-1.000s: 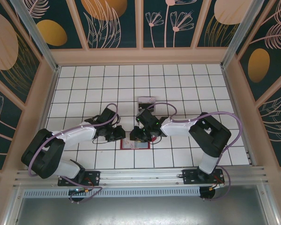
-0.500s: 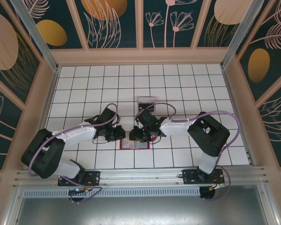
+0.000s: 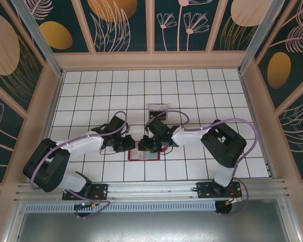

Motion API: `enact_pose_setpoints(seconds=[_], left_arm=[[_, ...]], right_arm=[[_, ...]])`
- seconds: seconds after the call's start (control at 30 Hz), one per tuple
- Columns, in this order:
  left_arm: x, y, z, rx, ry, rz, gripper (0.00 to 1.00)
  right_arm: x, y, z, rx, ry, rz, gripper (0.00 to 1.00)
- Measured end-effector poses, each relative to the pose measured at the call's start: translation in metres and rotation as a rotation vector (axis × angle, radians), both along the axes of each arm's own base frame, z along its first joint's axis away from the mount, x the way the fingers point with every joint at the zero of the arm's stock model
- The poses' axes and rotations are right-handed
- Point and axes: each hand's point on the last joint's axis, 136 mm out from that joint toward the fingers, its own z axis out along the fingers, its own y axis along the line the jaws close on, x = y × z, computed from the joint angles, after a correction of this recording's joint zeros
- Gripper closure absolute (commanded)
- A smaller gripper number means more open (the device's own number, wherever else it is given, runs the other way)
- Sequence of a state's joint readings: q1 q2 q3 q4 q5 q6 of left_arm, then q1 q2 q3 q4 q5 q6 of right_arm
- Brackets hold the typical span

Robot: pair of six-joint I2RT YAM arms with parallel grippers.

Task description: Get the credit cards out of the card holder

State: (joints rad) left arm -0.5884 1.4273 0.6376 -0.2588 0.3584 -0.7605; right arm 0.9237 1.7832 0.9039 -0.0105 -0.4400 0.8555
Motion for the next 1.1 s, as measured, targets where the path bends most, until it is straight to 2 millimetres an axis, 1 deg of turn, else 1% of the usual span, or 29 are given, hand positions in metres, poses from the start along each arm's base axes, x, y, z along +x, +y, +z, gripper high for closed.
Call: enact_pose_setpoints(seconds=[0.13, 0.33, 0.43, 0.57, 0.7, 0.77, 0.93, 1.1], left_arm=[[0.0, 0.0, 0.0, 0.0, 0.0, 0.0, 0.82], [0.0, 0.0, 0.0, 0.0, 0.0, 0.0, 0.82], [0.0, 0.0, 0.0, 0.0, 0.0, 0.0, 0.82], [0.0, 0.0, 0.0, 0.0, 0.0, 0.0, 0.82], [0.0, 0.0, 0.0, 0.0, 0.001, 0.0, 0.82], [0.0, 0.0, 0.0, 0.001, 0.001, 0.0, 0.83], [-0.002, 0.0, -0.005, 0.008, 0.018, -0.002, 0.85], [-0.003, 0.0, -0.008, 0.011, 0.028, -0.011, 0.86]], right_arm=[[0.003, 0.001, 0.001, -0.017, -0.005, -0.002, 0.73], [0.006, 0.001, 0.001, -0.094, -0.028, -0.008, 0.73], [0.007, -0.002, 0.001, -0.134, -0.042, -0.008, 0.72], [0.007, -0.012, -0.004, -0.191, -0.046, -0.017, 0.72], [0.007, -0.017, -0.004, -0.217, -0.048, -0.025, 0.73], [0.008, -0.018, -0.002, -0.216, -0.051, -0.027, 0.75], [0.009, -0.012, 0.008, -0.162, -0.063, -0.027, 0.79], [0.008, -0.012, 0.007, -0.135, -0.057, -0.028, 0.81]])
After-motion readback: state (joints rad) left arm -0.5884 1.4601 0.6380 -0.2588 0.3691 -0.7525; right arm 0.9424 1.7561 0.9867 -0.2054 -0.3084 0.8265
